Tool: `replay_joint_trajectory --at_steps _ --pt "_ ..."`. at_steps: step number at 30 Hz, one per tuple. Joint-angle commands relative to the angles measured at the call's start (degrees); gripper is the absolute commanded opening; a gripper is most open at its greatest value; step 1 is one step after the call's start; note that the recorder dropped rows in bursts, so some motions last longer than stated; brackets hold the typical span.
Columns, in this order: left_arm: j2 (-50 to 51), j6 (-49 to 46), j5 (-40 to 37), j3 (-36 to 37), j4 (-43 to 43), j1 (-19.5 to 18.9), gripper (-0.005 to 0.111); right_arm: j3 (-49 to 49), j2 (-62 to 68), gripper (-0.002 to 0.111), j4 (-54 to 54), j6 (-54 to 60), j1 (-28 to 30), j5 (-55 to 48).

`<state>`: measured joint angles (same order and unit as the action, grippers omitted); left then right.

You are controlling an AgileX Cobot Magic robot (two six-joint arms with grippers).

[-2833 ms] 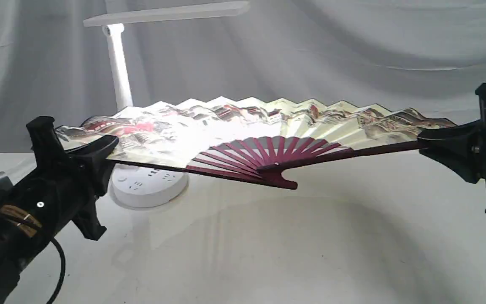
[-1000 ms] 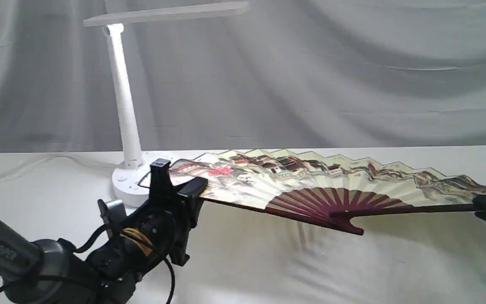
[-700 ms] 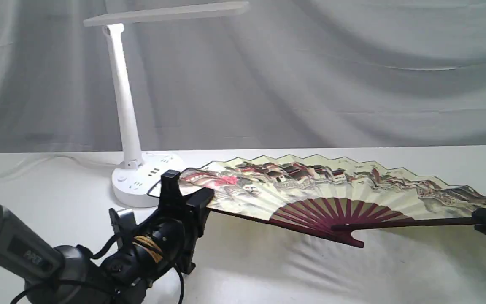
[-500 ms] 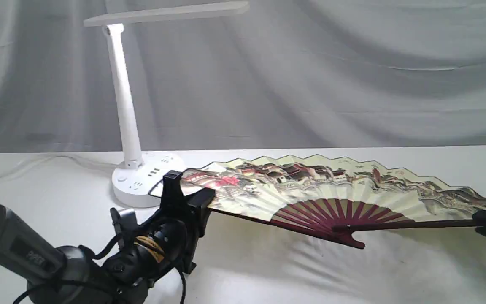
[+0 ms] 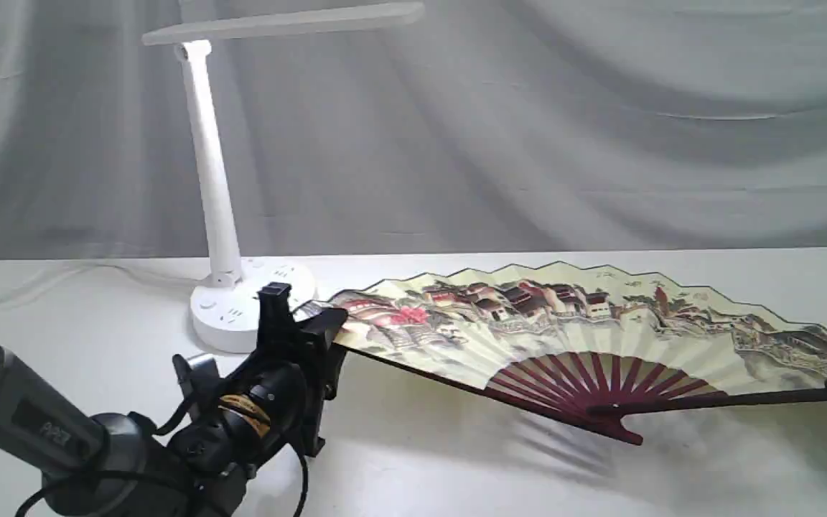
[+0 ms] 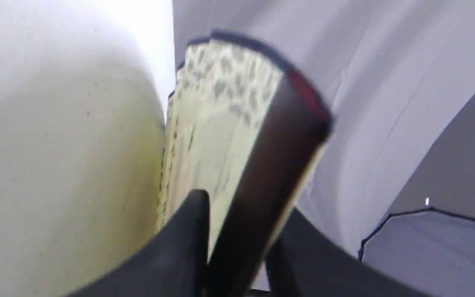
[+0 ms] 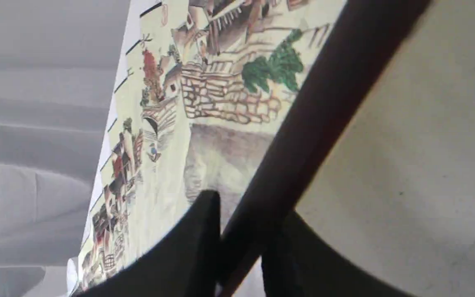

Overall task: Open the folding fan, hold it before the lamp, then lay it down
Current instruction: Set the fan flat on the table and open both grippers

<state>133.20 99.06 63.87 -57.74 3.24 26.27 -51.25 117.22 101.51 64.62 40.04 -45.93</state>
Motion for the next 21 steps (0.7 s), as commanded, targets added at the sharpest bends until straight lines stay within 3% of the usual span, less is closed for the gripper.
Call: replay_joint_trajectory --at_steps 1,10,21 --pt "-1.2 0.7 3.7 -0.6 2.0 -0.3 0.031 -0.2 0.4 0.022 -1.6 4.1 0.6 6.5" --pt "-1.2 0.7 3.7 -0.6 -2.5 -0.3 0.05 -0.2 0.4 0.056 -1.6 4.3 0.6 5.8" --pt "-1.2 0.5 4.2 -0.6 -9.6 -5.7 0.05 -1.7 0.4 0.059 -1.6 4.5 0.6 3.3"
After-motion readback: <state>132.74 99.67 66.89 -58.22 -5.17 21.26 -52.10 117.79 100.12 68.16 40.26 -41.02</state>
